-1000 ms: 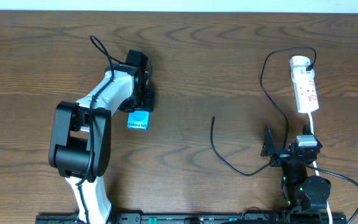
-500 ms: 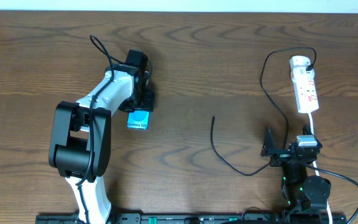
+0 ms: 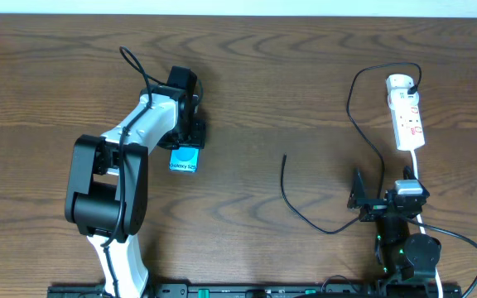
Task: Plug charger to phone and switch on socket
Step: 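Close the left gripper on the phone's sides, then lift the phone with the left gripper and tilt it upright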
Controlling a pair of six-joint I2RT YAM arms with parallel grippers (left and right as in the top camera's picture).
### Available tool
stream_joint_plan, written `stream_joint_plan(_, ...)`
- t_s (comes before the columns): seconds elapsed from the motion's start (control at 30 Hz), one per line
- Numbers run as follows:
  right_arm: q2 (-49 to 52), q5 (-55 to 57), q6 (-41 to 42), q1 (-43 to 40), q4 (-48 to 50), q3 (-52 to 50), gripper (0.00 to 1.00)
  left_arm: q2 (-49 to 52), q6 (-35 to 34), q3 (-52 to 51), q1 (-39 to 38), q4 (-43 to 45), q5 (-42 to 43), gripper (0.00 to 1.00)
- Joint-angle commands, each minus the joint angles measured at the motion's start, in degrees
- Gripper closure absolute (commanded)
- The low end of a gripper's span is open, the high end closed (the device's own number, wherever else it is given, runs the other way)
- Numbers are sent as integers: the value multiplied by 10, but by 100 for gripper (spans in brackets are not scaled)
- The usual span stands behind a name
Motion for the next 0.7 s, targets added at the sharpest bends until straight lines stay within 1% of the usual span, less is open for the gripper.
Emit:
stream_joint_plan(0.0, -5, 2, 6, 4, -3, -1, 1, 6, 4, -6, 1, -4, -7, 92)
stream_joint_plan(0.33, -5, 2, 6, 4, -3, -1, 1, 5, 4, -6, 1, -8, -7, 93)
stream_joint_plan(0.67, -5, 2, 6, 4, -3, -1, 1, -13, 4, 19, 1, -44, -3, 93)
